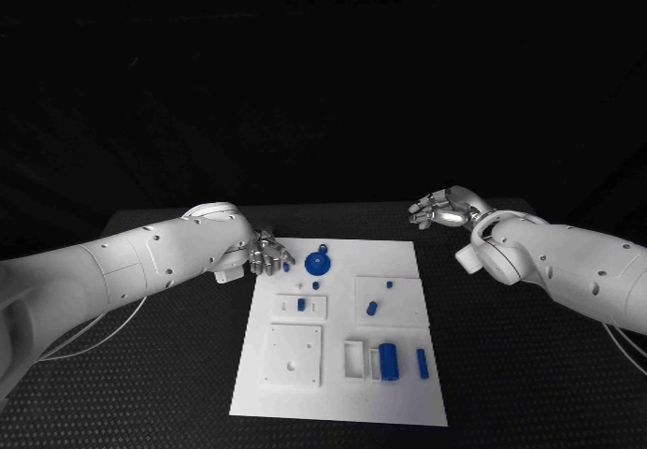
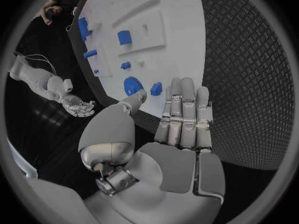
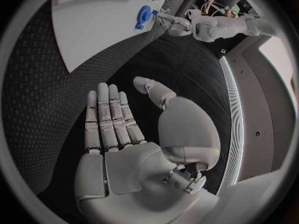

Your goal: Assemble the parts on the task board

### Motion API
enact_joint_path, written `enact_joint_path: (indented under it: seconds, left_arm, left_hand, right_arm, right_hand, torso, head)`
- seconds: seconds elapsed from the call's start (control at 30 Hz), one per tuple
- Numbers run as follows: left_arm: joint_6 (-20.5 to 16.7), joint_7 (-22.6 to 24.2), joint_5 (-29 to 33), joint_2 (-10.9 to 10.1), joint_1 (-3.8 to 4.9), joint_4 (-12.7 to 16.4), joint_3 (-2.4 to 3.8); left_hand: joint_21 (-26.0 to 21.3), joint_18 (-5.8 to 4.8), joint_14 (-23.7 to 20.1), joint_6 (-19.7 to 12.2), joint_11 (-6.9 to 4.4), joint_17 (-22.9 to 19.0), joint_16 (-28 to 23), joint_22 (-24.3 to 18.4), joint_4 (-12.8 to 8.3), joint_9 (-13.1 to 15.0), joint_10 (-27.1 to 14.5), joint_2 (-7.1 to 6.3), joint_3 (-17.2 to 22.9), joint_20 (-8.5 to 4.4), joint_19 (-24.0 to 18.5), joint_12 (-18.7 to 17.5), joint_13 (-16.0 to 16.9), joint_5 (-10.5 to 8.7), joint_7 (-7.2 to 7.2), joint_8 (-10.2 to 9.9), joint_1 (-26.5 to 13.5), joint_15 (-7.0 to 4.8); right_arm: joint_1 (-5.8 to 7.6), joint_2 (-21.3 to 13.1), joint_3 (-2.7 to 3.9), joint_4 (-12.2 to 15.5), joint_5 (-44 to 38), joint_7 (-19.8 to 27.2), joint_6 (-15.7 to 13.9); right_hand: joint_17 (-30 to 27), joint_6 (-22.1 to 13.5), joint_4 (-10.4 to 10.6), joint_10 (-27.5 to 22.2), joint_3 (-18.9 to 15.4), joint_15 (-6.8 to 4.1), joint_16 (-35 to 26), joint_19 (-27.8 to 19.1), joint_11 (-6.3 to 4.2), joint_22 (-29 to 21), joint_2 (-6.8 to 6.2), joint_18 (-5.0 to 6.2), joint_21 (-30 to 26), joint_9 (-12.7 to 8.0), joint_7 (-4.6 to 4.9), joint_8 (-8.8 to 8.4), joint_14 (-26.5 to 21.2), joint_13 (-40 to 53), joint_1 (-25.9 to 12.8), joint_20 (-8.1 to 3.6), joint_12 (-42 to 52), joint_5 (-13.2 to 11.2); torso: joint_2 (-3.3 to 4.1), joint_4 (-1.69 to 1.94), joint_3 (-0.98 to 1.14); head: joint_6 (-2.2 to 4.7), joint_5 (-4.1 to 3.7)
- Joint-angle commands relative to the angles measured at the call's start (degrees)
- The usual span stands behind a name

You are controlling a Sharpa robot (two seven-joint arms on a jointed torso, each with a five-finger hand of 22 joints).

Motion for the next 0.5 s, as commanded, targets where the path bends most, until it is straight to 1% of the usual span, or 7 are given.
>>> enact_joint_path:
  seconds: [0.03, 0.1, 0.3, 0.5]
  left_arm:
    - [0.24, 1.00, 0.68, 0.32, -0.07, -0.10, 0.00]
    - [0.28, 1.02, 0.87, 0.41, -0.10, -0.18, 0.00]
    - [0.48, 1.30, 1.16, 0.64, -0.18, -0.52, 0.00]
    - [0.18, 1.54, 1.76, 0.94, -0.34, -1.23, -0.01]
  left_hand:
    - [-0.39, 0.70, -0.28, 0.40, 0.06, 0.09, -0.33, 0.12, -0.63, -0.13, 0.39, 0.74, -0.03, -3.51, -0.32, -0.41, 0.04, -0.20, -0.13, 0.17, 0.12, 0.27]
    - [-0.44, 0.71, -0.27, 0.49, 0.04, 0.17, -0.41, 0.19, -1.28, -0.26, 0.52, 1.36, 0.03, -3.48, -0.36, -0.56, 0.04, -0.19, -0.15, 0.20, 0.54, 0.30]
    - [-0.61, 0.68, -0.20, 0.78, -0.04, 0.43, -0.62, 0.38, -3.25, -0.63, 0.92, 2.89, 0.22, -3.40, -0.45, -1.00, 0.06, -0.19, -0.24, 0.32, 1.54, 0.36]
    - [-0.72, 0.66, -0.16, 1.05, -0.12, 0.58, -0.76, 0.49, -4.17, -0.82, 1.27, 3.71, 0.37, -3.36, -0.45, -1.23, 0.09, -0.20, -0.33, 0.45, 1.88, 0.40]
  right_arm:
    - [-0.01, 0.07, 0.03, 0.12, 0.00, 0.37, 0.57]
    - [0.00, 0.09, 0.03, 0.13, 0.00, 0.37, 0.59]
    - [0.00, 0.10, 0.03, 0.12, 0.00, 0.37, 0.60]
    - [0.00, 0.16, 0.03, 0.15, 0.00, 0.37, 0.64]
  right_hand:
    - [-0.07, -0.06, 0.03, 0.12, -0.36, 0.04, 0.25, 0.13, 0.00, 0.74, 0.07, 0.60, -0.36, -0.07, 0.41, 0.21, -0.49, -0.06, -0.43, 0.44, -0.22, 0.37]
    - [-0.07, -0.06, 0.02, 0.12, -0.35, 0.04, 0.25, 0.14, 0.00, 0.75, 0.07, 0.60, -0.37, -0.07, 0.41, 0.21, -0.49, -0.07, -0.43, 0.44, -0.22, 0.38]
    - [-0.08, -0.06, 0.02, 0.12, -0.36, 0.04, 0.26, 0.14, 0.00, 0.76, 0.06, 0.60, -0.39, -0.08, 0.41, 0.21, -0.49, -0.07, -0.42, 0.44, -0.21, 0.42]
    - [-0.09, -0.06, 0.01, 0.12, -0.36, 0.04, 0.27, 0.15, 0.00, 0.78, 0.06, 0.60, -0.41, -0.09, 0.41, 0.22, -0.50, -0.07, -0.42, 0.45, -0.21, 0.45]
  torso:
    - [-0.03, 0.01, 0.02]
    - [-0.02, -0.01, -0.02]
    - [0.00, -0.02, 0.01]
    - [-0.04, 0.04, 0.00]
  head:
    - [-0.08, 0.09]
    - [-0.08, 0.07]
    - [-0.09, 0.10]
    - [-0.15, 0.12]
